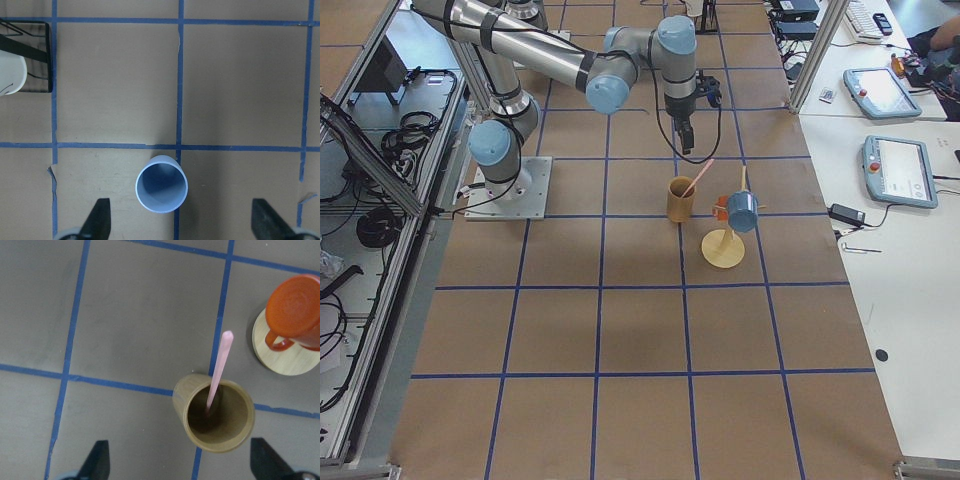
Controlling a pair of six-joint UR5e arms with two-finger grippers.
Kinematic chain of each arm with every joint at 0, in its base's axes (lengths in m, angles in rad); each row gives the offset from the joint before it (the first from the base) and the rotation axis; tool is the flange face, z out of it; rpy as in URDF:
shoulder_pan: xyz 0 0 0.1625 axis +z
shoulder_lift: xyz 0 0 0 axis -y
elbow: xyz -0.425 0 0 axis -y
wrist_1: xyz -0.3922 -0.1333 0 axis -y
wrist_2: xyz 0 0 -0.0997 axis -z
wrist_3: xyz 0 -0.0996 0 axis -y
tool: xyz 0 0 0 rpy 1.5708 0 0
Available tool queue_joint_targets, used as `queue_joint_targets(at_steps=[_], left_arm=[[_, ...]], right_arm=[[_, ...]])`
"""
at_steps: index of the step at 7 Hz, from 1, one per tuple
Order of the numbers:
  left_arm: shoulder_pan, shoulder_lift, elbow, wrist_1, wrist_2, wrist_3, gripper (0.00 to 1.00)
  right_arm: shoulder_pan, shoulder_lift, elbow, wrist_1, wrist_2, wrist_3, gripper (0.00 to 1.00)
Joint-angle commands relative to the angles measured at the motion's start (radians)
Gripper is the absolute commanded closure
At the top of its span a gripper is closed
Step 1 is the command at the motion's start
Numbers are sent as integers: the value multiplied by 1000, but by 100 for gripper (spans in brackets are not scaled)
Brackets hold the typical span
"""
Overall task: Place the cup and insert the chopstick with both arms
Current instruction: 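Lower the left gripper to the blue cup while the right gripper grasps the pink chopstick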
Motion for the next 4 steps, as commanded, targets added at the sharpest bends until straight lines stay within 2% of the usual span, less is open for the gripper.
queue_joint_targets(at_steps=[1,2,4], left_arm=[[6,-5,-22,-9,0,43,0],[28,-5,-62,-2,0,77,0],[99,4,-133,7,-6,126,0]], right_arm=[[-1,55,86,-235,2,11,0],[-3,103,89,-324,-1,8,0],[-3,112,90,-339,0,36,16]])
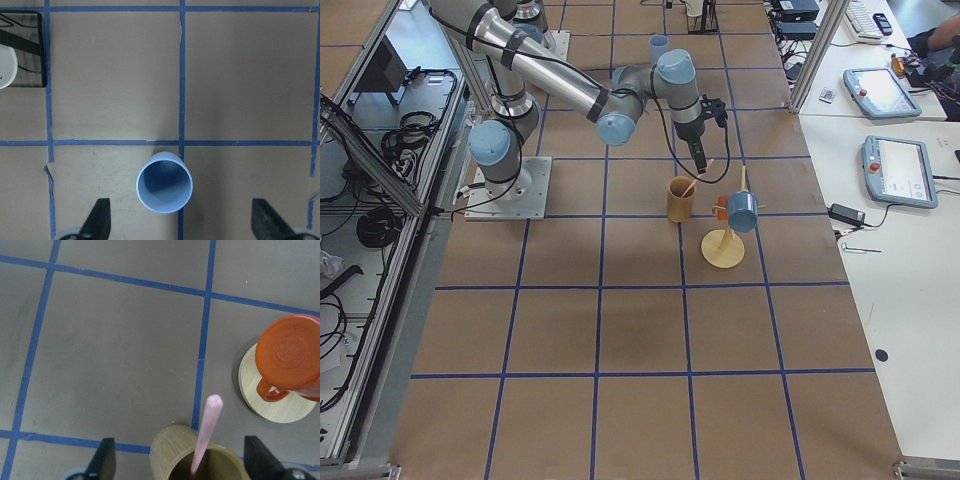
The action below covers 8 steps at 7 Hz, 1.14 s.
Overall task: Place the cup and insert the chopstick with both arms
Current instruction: 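Lower the left gripper to the blue cup while the right gripper grasps the pink chopstick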
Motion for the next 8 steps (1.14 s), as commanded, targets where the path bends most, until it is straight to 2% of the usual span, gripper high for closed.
queue_joint_targets(at_steps=[1,2,4,5,6,8], left_arm=[[45,2,-41,2,-18,37,0],[42,2,-41,1,-16,34,0],[42,-8,-79,37,-19,25,0],[42,-12,-130,92,-19,26,0],[42,-18,-193,185,-18,26,0],[45,-43,-236,231,-15,31,3]], right_arm=[[-2,12,-2,-20,0,18,32],[-3,12,-5,-21,-1,19,45],[-3,12,-5,-41,-1,19,63],[-3,12,-5,-46,-5,15,69],[-3,12,-5,-46,-13,18,69],[-3,12,-7,-52,-17,15,69]])
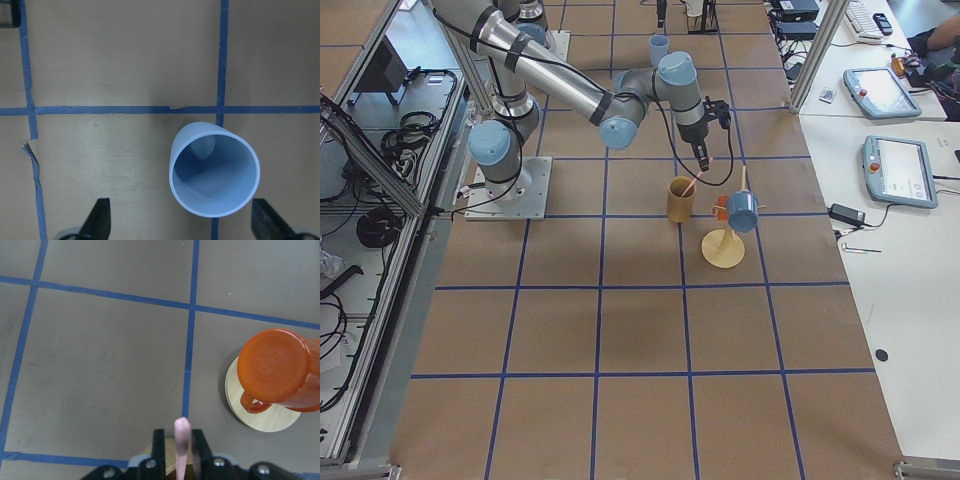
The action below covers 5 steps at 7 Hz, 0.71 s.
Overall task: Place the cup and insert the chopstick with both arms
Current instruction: 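Close the left gripper on the blue cup rim while the right lifts the chopstick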
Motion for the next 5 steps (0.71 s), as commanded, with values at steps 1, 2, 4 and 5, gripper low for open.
queue_joint_targets(at_steps=[1,2,4,5], left_arm=[[1,-33,-26,27,3,2,6],[1,-45,-24,27,6,2,8],[1,-62,-26,26,12,9,26],[1,-73,-26,24,10,8,62]], right_arm=[[0,0,-1,-3,-2,-2,69],[0,0,-3,-4,-2,-1,71],[0,-2,-18,-3,-1,1,82],[0,-2,-27,-1,-1,1,85]])
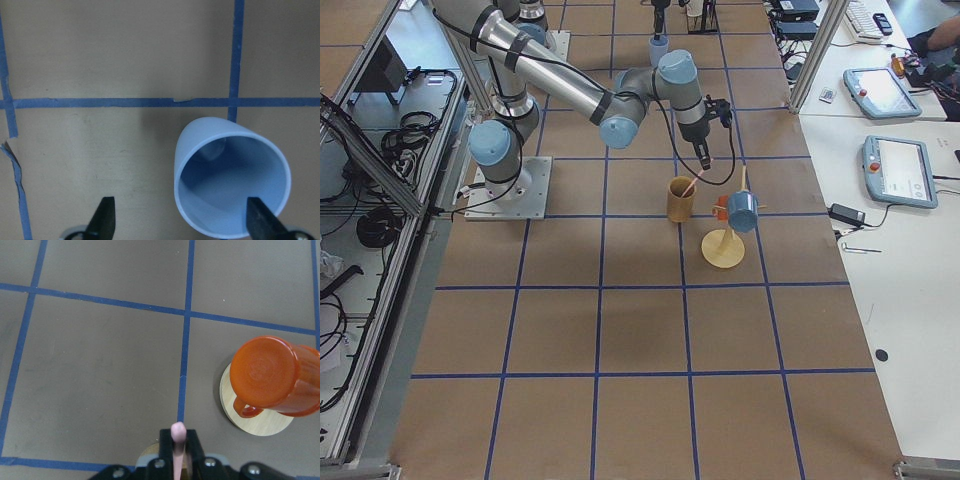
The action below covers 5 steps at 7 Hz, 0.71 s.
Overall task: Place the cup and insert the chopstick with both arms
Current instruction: 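Close the left gripper on the blue cup rim while the right lifts the chopstick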
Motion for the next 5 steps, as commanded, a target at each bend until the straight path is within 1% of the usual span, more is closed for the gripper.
queue_joint_targets(at_steps=[1,2,3,4,5], left_arm=[[0,-23,0,-1,-1,0,92],[0,-29,1,-1,-9,0,100],[-5,-34,10,5,-4,-16,100],[-21,-34,32,6,-24,-43,100],[-47,-32,70,5,-85,-163,100]], right_arm=[[1,-3,-15,3,-4,0,85],[1,-8,-22,3,-4,0,85],[1,-13,-22,6,-6,0,86],[2,-16,-26,12,-7,0,87],[2,-19,-55,28,-25,1,89]])
